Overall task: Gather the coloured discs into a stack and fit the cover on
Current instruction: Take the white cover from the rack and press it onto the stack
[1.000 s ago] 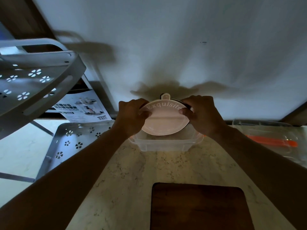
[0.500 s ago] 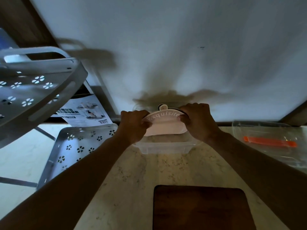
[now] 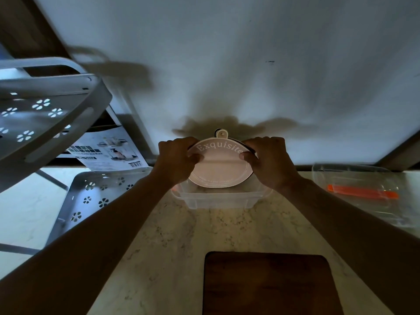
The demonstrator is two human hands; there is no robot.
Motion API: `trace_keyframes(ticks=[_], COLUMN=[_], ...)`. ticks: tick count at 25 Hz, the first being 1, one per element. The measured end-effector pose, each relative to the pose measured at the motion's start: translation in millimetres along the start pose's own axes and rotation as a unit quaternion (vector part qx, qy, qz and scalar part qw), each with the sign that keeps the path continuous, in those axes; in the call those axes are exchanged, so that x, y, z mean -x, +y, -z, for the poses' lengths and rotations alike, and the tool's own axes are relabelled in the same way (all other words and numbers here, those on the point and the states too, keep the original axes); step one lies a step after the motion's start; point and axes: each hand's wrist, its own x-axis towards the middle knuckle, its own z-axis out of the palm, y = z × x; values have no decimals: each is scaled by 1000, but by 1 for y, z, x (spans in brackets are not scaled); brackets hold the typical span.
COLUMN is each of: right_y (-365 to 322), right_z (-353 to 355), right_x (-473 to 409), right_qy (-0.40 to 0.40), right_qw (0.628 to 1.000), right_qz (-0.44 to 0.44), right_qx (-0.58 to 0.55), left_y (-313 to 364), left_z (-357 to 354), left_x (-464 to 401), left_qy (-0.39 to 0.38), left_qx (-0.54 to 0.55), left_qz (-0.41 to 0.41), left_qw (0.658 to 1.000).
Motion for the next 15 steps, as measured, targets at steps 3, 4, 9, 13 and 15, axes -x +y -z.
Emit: trace_keyframes(ticks=[3,4,9,13,15], right_y=[1,2,-2,-2,-2], right_z=[1,1,-2,-4,-6], right_x=[-5,-6,-11,-11,-11], right_qy=[3,5,12,26,26], right_qw=[1000,1000,1000,999,999], right_qz=[5,5,-3,-11,-11], right_qx=[10,10,24,32,34], left_y=[1,1,0,0,0], left_z=[0,0,3,4,3], left_x=[-5,-6,-10,-13,-12], left_qy=[1,0,-2,-2,4], left_qx=[16,17,13,-7,-17], left_qz=[1,2,-7,-28,-50], left_qw=[1000,1000,1000,1000,999])
